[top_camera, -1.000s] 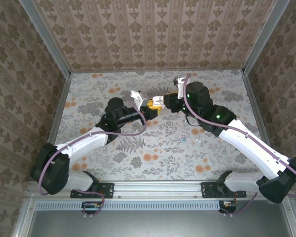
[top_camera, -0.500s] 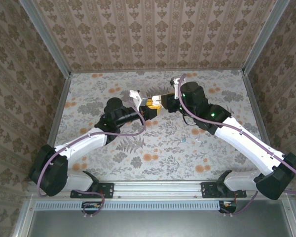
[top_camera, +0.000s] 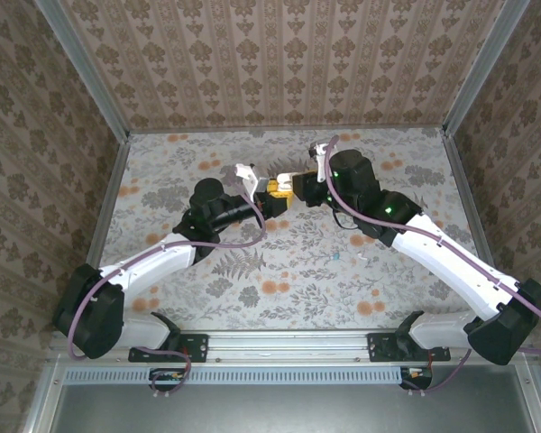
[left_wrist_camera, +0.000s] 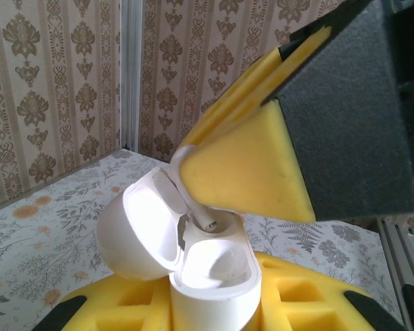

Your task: Insert wireless bluetooth earbuds into charging case

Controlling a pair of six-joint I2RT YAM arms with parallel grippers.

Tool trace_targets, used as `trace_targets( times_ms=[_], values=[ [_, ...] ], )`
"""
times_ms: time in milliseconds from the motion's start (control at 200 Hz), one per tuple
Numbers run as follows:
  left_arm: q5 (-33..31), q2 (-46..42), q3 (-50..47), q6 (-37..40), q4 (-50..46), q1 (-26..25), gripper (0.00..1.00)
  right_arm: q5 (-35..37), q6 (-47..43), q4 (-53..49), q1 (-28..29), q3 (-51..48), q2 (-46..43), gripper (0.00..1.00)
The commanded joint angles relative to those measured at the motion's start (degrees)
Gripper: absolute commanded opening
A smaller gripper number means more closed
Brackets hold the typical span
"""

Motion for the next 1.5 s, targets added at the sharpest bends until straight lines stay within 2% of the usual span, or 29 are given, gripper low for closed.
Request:
trace_targets(
  times_ms=[0,280,790,1015,1265,1495],
  values=[
    [0.12,-1.28,1.02,-1.19,3.7,-0.57,0.26,-1.97,-0.9,1.92,0.46,-1.49,-0.01,0.27],
    [-0.47,-1.28,1.05,-1.62,4.23,-0.58,0.26,-4.6,-1.81,1.61,0.46,-2.4,-0.31,0.28],
    [-0.4,-2.25,0.77,-0.75,4.33,-0.54,0.26,-9.7,-2.28,-0.57,0.28,-1.81,-1.53,0.4],
    [-0.08,-2.68,0.61,-0.5,4.37,-0.59,0.26,-11.2,1.19,-1.66,-0.63,-1.34,-2.39,0.45],
    [-0.17,-2.95,0.41,0.21,4.14,-0.45,0.26,-20.99,8.07,-0.19,-4.06,0.02,-2.5,0.56],
    [-0.03,-2.72,0.55,0.43,4.07,-0.47,0.26,-20.58,10.42,-1.2,-5.07,0.9,-2.66,0.61]
  ],
)
